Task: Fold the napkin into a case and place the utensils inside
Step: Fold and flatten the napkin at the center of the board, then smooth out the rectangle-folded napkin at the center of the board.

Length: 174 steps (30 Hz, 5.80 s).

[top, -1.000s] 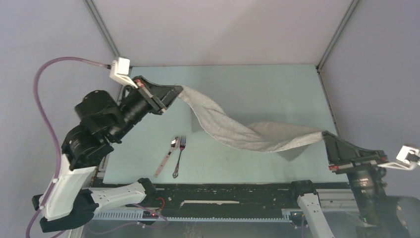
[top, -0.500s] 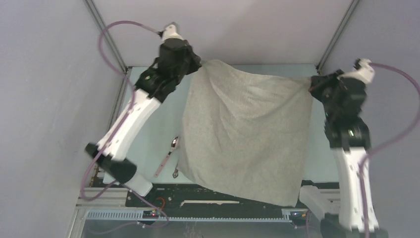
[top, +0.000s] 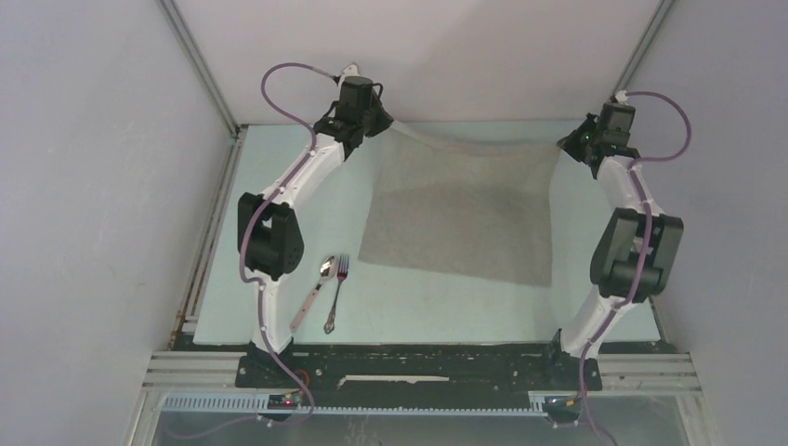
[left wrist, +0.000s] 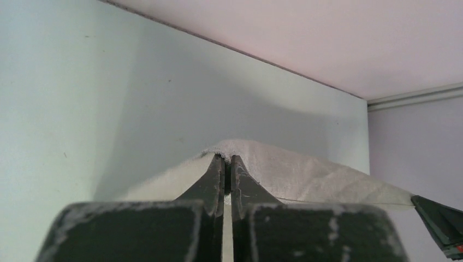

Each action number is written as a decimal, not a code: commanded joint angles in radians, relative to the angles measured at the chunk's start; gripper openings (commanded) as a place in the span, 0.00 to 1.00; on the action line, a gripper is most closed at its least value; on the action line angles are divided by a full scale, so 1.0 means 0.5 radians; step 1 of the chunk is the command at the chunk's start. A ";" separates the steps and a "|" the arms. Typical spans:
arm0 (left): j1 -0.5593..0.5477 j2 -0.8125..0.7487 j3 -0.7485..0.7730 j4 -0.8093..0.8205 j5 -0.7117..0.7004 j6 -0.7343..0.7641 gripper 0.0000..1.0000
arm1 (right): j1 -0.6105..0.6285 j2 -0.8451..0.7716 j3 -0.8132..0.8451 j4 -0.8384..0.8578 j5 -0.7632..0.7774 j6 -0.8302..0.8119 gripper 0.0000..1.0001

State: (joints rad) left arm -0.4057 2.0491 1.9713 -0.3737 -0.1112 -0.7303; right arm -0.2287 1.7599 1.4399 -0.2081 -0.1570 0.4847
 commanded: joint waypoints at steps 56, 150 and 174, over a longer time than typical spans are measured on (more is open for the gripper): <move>-0.118 -0.433 -1.576 -0.221 0.096 -0.024 0.00 | -0.058 -0.579 -1.330 -0.578 0.251 0.135 0.00; 0.032 -0.209 -1.119 0.759 0.901 -0.469 0.80 | -0.037 -0.216 -0.834 0.526 -1.012 0.354 1.00; 0.295 0.568 -0.849 1.172 0.834 -0.911 0.95 | -0.458 0.919 -0.391 0.992 -1.326 0.831 1.00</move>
State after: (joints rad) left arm -0.2768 2.3177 1.5448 0.2661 0.3656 -1.2076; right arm -0.4149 2.1731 1.2236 0.3191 -0.8745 0.9119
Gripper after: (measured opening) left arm 0.941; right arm 0.993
